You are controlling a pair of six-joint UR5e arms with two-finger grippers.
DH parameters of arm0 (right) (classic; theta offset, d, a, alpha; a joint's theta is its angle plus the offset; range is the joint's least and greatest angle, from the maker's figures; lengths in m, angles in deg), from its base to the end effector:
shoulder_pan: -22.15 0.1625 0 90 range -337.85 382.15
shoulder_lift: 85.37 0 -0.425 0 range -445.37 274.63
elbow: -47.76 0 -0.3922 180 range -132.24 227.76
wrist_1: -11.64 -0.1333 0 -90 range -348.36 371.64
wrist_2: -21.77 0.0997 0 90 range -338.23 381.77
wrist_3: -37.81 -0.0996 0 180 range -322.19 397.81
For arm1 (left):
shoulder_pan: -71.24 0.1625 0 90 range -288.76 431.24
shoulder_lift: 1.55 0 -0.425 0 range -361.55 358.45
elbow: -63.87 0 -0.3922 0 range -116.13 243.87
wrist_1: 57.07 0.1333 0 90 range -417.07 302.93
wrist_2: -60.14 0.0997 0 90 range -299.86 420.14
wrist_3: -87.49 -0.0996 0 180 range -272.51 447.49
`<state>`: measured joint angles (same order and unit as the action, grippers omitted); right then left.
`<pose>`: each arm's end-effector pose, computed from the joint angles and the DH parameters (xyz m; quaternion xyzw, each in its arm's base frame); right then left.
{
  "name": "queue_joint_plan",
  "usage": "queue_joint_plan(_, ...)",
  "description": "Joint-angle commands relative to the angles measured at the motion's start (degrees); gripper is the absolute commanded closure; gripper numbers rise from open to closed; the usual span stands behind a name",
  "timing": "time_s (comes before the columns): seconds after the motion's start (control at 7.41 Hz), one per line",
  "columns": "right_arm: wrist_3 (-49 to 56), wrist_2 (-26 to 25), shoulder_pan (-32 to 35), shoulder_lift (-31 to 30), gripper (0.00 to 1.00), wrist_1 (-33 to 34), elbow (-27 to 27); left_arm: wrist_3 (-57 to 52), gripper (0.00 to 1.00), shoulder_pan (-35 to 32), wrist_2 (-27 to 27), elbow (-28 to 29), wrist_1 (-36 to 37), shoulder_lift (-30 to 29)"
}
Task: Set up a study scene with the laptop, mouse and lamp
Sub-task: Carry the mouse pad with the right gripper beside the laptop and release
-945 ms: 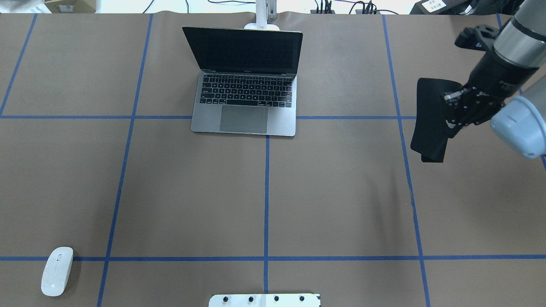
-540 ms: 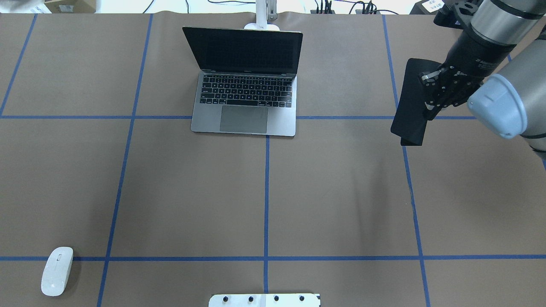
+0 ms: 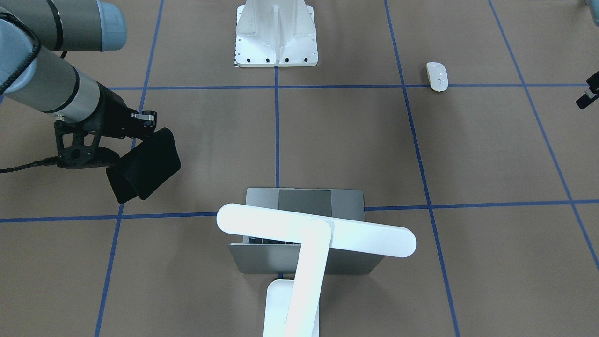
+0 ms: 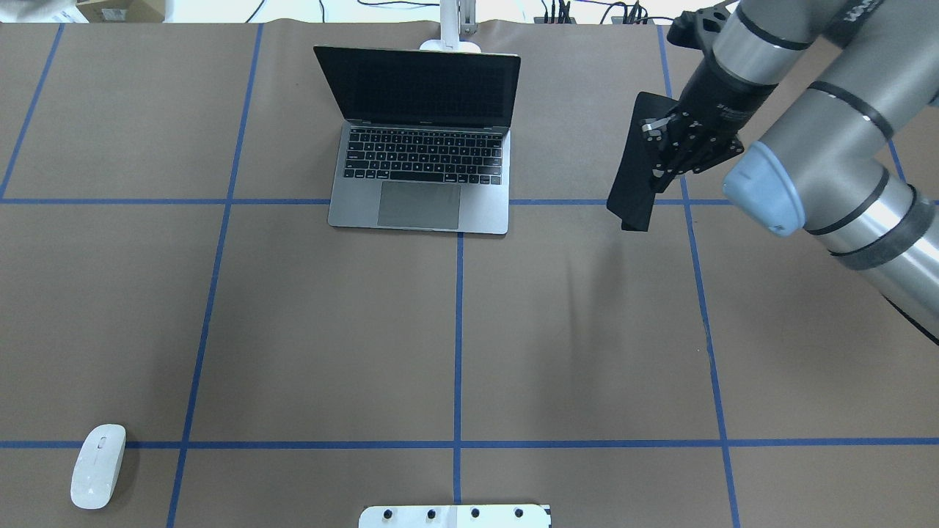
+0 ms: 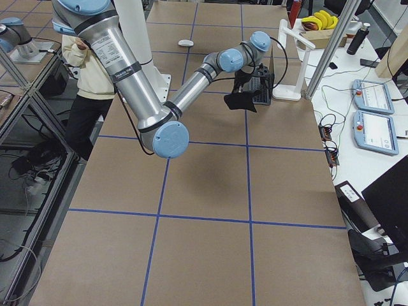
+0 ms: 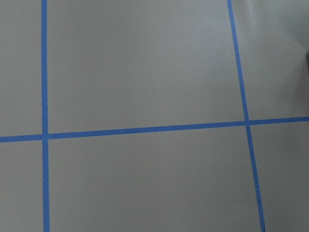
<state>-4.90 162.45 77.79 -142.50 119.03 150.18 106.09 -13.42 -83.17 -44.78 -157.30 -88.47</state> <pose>-0.3059 -0.5470 0.2499 -0.0883 -0.4606 -0.0390 0.8823 -0.0094 -0.4736 0.4918 0.1045 0.4692 -0.0011 0.8769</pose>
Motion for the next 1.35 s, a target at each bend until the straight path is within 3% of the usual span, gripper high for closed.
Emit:
queue_joint_plan(0.0, -2.21, -0.58, -0.8, 1.48, 1.0, -2.19, -0.91, -0.76, 0.0, -0.25, -0.04, 0.28, -0.05, 0.17)
queue_joint_plan(0.27, -2.21, -1.71, -0.8, 5.51, 1.0, -2.37, -4.22, -0.76, 0.0, -0.33, -0.04, 0.46, -0.05, 0.17)
queue_joint_plan(0.4, -2.38, -2.24, -1.49, 7.71, 0.79, -2.45, -7.03, -0.76, 0.0, -0.42, -0.04, 0.46, 0.03, 0.26)
queue_joint_plan(0.54, -5.6, -4.25, -1.85, 8.17, 0.01, -2.89, -7.67, -0.76, 0.0, -0.42, -0.04, 0.54, 0.04, 0.26)
queue_joint_plan(1.22, -0.46, -6.99, -1.85, 2.21, 0.0, -3.25, -6.97, 3.08, 0.0, -0.25, 0.57, -0.16, 5.12, 0.17)
